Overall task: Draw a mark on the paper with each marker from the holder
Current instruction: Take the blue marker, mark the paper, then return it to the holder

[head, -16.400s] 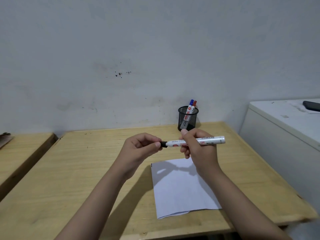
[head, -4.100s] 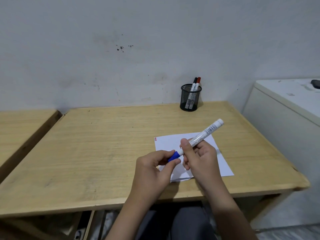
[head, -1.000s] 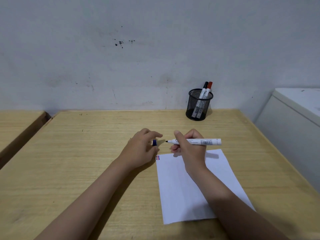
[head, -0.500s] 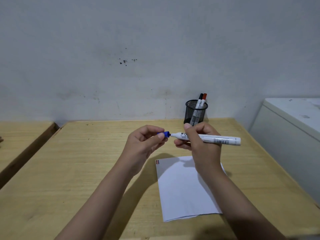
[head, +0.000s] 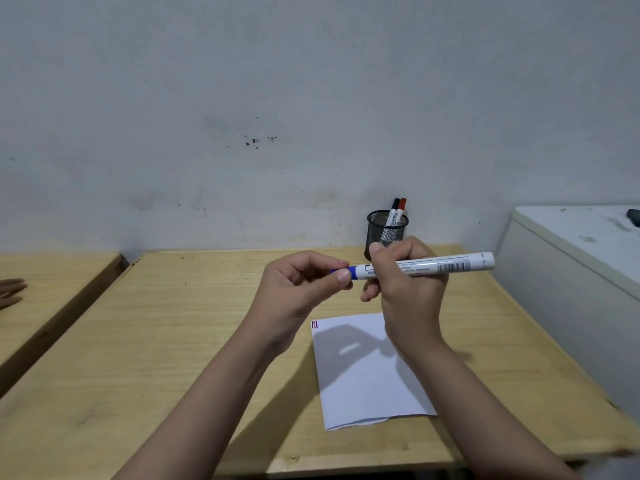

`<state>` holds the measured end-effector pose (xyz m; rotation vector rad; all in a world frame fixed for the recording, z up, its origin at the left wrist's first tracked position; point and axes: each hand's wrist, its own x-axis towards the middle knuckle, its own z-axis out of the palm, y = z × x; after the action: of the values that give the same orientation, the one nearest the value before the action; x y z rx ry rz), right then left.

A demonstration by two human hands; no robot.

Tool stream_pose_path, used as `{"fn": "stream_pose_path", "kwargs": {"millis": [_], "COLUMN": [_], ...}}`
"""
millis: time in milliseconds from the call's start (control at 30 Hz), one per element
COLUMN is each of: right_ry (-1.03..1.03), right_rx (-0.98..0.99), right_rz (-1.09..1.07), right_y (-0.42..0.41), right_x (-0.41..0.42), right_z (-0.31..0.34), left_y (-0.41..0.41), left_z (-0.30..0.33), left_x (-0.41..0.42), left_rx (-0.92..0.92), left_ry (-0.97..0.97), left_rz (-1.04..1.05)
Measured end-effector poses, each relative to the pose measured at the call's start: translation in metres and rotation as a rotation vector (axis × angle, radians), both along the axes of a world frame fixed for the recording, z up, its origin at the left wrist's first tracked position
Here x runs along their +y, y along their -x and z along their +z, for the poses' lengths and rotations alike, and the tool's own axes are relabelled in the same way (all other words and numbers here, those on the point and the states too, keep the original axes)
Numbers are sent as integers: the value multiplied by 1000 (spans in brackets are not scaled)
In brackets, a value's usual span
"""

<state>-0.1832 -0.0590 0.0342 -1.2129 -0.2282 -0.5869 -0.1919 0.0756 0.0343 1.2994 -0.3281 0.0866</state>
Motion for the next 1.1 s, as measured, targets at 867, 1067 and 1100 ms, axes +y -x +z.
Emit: {"fn": "stream_pose_path", "kwargs": {"millis": [867,1067,1100], "right_ry": [523,431,467], "right_rx": [-183,-10,29], "right_rz": [-453,-521,-509], "right_y": [-142,-214,-223], "right_x": [-103,-123,-123], "right_z": [39,36,31], "left_y": [-130,-197,-207], "left_z": [-16,-33,-37], "left_x": [-50,-84,-88], "left_rx": [-274,-289,-274], "left_ry": [-590,-740,-756], "left_rz": [484,440,427]}}
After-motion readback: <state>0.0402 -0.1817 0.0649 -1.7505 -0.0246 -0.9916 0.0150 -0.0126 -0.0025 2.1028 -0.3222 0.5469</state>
